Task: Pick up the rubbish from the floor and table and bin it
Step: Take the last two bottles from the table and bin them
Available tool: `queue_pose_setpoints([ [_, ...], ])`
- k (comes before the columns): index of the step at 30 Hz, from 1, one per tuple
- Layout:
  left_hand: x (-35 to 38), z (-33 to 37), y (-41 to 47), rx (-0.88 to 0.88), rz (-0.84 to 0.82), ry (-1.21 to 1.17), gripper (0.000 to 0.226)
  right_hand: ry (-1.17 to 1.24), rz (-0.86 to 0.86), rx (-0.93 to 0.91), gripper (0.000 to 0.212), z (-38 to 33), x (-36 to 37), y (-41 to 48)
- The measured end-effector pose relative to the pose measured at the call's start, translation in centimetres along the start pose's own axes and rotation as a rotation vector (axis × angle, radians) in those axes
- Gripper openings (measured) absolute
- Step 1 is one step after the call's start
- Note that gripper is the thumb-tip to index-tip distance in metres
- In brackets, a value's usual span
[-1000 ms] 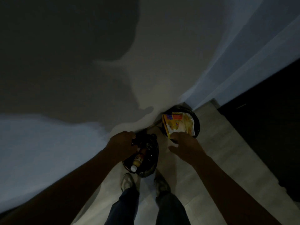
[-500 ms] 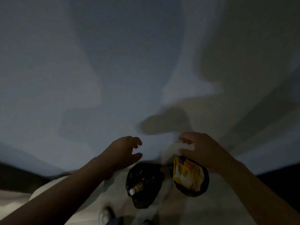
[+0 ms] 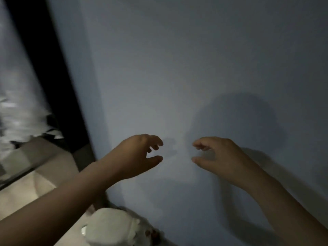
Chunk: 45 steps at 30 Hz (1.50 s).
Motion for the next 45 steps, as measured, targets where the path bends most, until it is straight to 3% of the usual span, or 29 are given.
queue_pose_setpoints([
  [7, -14.0, -12.4, -11.6, -0.241, 0.319, 0.073, 0.040, 0.092, 0.072, -0.360, 0.038, -19.1, 4.4, 9.4],
  [14, -27.3, -23.3, -27.6, -0.420, 0.579, 0.176, 0.037, 0.227, 0.146, -0.646, 0.037, -41.4, 9.3, 13.2],
  [21, -32.9, -32.2, -41.0, -0.595, 0.685, 0.247, 0.041, 0.316, 0.102, -0.793, 0.032, -57.7, 16.8, 14.5],
  [31, -35.8, -44.6, -48.3, -0.738, 0.756, 0.248, 0.043, 0.287, 0.035, -0.928, 0.032, -70.2, 26.3, 19.5],
  [45, -42.1, -66.8, -46.0, -0.858, 0.772, 0.268, 0.044, 0.330, -0.005, -1.001, 0.027, -81.5, 39.4, 36.7],
])
Point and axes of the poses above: each hand's wrist, its own y-axis towards the middle knuckle, its own x-axis out of the palm, z = x × y, the point moved 4 cm from there along y, towards the middle knuckle, and after that the axes turned 6 degrees about -x, right-handed, at the moved point
